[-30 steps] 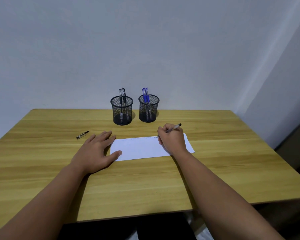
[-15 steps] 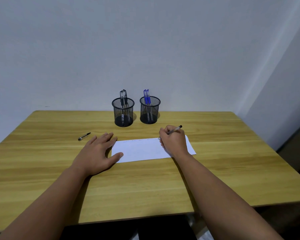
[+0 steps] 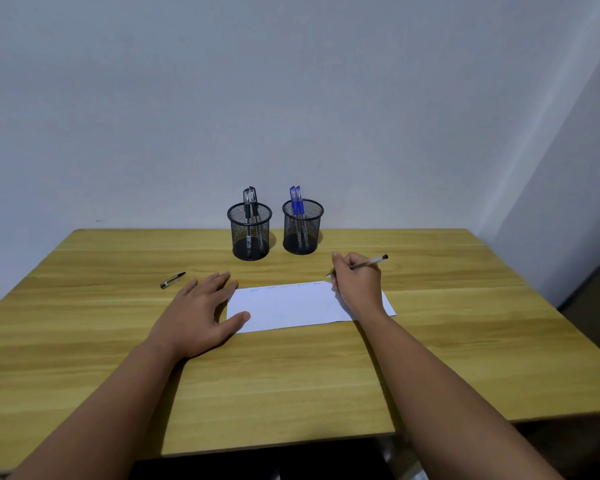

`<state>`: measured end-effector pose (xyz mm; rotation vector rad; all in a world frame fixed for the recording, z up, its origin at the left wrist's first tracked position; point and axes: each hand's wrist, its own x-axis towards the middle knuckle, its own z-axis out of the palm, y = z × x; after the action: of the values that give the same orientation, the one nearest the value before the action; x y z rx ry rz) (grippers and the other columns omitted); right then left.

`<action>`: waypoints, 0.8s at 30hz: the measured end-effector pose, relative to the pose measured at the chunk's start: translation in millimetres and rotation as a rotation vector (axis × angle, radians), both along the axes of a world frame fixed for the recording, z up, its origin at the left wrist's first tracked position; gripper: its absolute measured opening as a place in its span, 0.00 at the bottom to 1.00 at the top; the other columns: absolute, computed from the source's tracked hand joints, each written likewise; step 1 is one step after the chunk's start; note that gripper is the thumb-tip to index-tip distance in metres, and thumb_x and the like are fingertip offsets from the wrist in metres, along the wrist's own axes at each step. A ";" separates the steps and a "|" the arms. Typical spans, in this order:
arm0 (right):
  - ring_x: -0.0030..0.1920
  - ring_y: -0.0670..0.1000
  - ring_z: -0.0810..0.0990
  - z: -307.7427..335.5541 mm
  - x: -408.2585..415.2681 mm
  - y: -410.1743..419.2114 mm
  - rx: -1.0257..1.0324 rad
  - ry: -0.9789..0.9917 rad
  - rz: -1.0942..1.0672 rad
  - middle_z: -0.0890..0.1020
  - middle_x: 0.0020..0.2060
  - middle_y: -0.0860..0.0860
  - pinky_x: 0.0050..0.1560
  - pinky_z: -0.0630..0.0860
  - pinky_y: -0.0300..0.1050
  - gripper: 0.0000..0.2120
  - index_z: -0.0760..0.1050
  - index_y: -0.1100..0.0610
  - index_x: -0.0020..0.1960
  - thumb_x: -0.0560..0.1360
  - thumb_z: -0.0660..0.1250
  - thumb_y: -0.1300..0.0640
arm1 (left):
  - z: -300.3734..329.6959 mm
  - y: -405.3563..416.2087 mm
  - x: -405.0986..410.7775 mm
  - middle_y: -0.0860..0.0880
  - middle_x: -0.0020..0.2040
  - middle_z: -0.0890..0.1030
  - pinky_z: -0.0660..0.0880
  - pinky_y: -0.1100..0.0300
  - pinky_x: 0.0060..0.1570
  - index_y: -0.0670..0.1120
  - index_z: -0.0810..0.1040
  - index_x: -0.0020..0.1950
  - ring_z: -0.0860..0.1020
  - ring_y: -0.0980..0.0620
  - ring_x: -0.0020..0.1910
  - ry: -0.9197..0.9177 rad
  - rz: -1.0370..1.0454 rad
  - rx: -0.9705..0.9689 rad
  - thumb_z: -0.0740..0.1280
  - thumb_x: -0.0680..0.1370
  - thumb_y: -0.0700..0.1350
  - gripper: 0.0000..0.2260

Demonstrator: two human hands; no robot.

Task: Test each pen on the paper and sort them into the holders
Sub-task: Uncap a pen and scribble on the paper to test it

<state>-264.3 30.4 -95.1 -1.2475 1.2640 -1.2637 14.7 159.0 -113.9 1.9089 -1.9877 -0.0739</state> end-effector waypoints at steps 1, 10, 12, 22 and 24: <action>0.26 0.52 0.73 1.2 0.5 -2.6 0.008 -0.008 -0.003 0.76 0.27 0.55 0.28 0.71 0.43 0.22 0.71 0.63 0.36 0.84 0.70 0.51 | 0.0 -0.1 0.3 0.54 0.81 0.60 0.50 0.50 0.80 0.53 0.66 0.79 0.54 0.58 0.81 -0.001 0.000 0.001 0.53 0.74 0.73 0.39; 0.28 0.50 0.75 4.6 -6.6 -18.0 -0.056 -0.054 0.112 0.76 0.31 0.61 0.36 0.76 0.46 0.25 0.75 0.72 0.39 0.82 0.74 0.51 | 0.4 -0.4 0.9 0.55 0.81 0.61 0.50 0.51 0.80 0.53 0.66 0.79 0.54 0.58 0.80 0.004 -0.002 -0.001 0.54 0.74 0.73 0.38; 0.31 0.53 0.76 -3.0 -7.6 -17.2 -0.065 -0.005 0.101 0.77 0.30 0.58 0.37 0.77 0.47 0.25 0.75 0.67 0.35 0.83 0.72 0.50 | 0.5 -0.8 0.6 0.55 0.81 0.61 0.51 0.51 0.80 0.53 0.66 0.79 0.55 0.58 0.80 0.009 -0.001 -0.007 0.55 0.74 0.73 0.38; 0.30 0.55 0.77 -13.2 -9.1 -19.1 -0.050 0.069 0.213 0.78 0.29 0.61 0.36 0.75 0.48 0.19 0.71 0.69 0.37 0.78 0.74 0.60 | -1.0 -1.1 1.2 0.54 0.80 0.63 0.52 0.50 0.79 0.53 0.68 0.78 0.56 0.58 0.80 0.035 -0.006 -0.027 0.56 0.73 0.73 0.38; 0.30 0.53 0.78 -13.5 -9.6 -18.7 -0.053 0.069 0.227 0.78 0.30 0.61 0.35 0.76 0.45 0.18 0.72 0.69 0.37 0.79 0.75 0.61 | -0.8 -1.3 1.9 0.54 0.80 0.63 0.52 0.50 0.79 0.53 0.68 0.78 0.56 0.58 0.80 0.032 -0.007 -0.023 0.56 0.73 0.73 0.39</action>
<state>-273.8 11.7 -108.6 -1.4400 1.1078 -1.1041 16.5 157.8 -114.7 1.8748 -1.9664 -0.0827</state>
